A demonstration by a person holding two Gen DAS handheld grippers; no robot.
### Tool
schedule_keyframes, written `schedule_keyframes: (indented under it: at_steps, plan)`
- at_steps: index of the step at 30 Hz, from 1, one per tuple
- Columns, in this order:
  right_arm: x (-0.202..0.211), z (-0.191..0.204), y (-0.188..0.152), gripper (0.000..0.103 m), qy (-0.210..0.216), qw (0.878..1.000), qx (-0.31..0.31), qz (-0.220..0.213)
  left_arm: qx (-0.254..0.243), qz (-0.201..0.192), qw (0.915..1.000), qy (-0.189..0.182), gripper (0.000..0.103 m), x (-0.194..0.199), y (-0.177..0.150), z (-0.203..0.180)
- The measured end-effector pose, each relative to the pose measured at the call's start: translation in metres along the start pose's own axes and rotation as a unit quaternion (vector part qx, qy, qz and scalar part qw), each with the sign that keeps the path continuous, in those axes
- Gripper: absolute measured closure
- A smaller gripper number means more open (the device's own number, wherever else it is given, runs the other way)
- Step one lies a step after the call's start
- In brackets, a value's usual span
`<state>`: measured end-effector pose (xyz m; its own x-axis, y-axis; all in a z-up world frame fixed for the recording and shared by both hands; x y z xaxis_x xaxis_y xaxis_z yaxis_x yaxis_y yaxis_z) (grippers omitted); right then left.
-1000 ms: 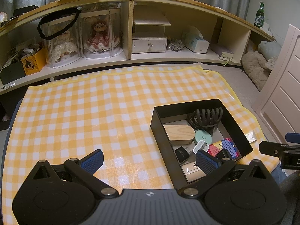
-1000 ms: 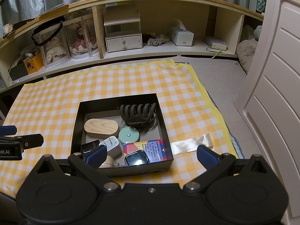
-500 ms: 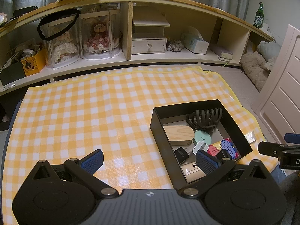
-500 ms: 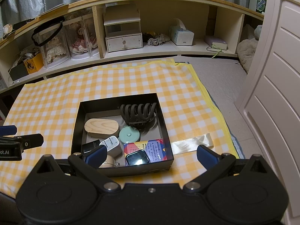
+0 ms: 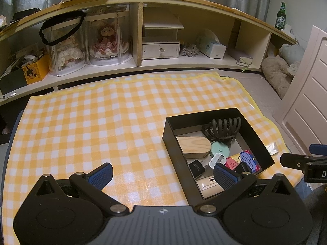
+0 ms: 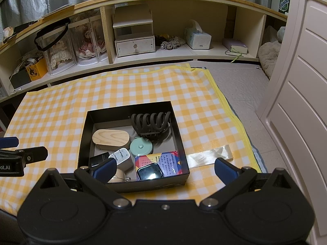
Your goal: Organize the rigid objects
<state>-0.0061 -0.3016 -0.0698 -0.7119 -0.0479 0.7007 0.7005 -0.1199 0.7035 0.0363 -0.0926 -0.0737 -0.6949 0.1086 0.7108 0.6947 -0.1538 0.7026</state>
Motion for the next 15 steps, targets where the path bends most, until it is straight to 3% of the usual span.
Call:
schedule_keyframes:
  at_steps: [15]
  plan:
    - [0.0,-0.0003,-0.0004,0.0,0.0,1.0,-0.001,0.0,0.0,-0.002,1.0,-0.002,0.0,0.0014,0.0007,-0.0016]
Point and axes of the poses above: each gripper's, at about its wrist camera, not at the fingertips, and x roughly against the way its jaws point, z to its left, y to its top, the point moved 10 cm from there along -x, roughly the way its jaws point, and after that the axes turned 8 degrees about y, right-handed, at the moved point
